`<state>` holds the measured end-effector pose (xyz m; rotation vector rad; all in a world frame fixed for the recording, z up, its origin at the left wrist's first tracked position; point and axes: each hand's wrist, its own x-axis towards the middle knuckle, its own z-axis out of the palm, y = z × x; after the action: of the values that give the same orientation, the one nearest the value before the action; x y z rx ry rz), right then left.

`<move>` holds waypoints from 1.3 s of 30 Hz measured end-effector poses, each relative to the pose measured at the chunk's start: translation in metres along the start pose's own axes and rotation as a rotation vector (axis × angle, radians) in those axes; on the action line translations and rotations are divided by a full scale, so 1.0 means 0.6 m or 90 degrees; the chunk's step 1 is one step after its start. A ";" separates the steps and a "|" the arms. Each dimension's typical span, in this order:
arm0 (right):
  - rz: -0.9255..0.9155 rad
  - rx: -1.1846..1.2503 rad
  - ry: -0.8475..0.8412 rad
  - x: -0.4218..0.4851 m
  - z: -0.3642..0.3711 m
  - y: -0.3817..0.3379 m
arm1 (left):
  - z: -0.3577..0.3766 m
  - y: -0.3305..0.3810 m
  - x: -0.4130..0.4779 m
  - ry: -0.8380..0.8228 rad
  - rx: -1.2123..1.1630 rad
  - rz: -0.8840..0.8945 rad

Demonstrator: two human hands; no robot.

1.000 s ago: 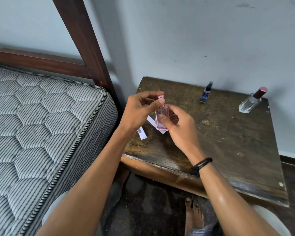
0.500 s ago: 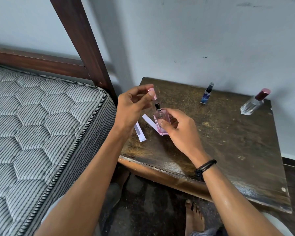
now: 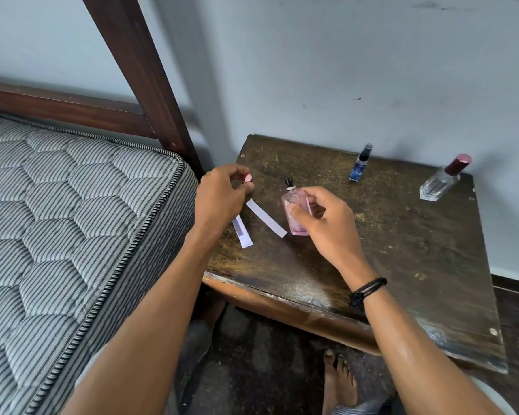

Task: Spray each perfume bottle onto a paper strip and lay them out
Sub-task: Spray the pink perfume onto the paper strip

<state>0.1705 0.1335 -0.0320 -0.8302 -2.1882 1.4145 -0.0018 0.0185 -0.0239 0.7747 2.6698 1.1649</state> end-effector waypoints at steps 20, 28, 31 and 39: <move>-0.003 0.046 0.051 -0.001 0.005 0.005 | 0.005 -0.001 0.000 -0.061 0.027 0.020; -0.010 0.008 0.054 0.002 0.002 0.007 | -0.024 0.017 -0.015 0.047 0.143 -0.022; 0.003 0.015 0.035 0.002 0.005 0.006 | -0.017 0.015 -0.023 0.013 0.231 -0.016; 0.050 0.268 -0.027 0.005 0.000 -0.003 | -0.006 0.005 -0.028 -0.048 0.301 0.034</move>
<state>0.1679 0.1353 -0.0304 -0.7406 -1.8012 1.8573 0.0130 0.0096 -0.0207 0.9340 2.9066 0.4944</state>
